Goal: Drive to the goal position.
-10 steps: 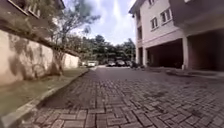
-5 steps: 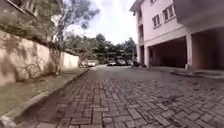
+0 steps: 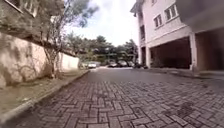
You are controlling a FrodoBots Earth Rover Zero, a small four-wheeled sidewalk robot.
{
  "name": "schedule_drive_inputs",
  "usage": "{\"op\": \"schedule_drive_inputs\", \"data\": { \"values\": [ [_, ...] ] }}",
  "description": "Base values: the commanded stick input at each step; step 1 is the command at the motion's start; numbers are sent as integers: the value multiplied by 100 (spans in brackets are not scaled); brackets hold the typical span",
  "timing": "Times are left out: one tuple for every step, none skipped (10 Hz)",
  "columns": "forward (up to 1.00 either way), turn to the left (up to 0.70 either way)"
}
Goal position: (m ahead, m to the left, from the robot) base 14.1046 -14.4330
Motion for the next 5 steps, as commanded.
{"op": "schedule_drive_inputs", "data": {
  "values": [
    [70, 3],
    [70, 3],
    [70, 3],
    [70, 3],
    [70, 3]
  ]
}}
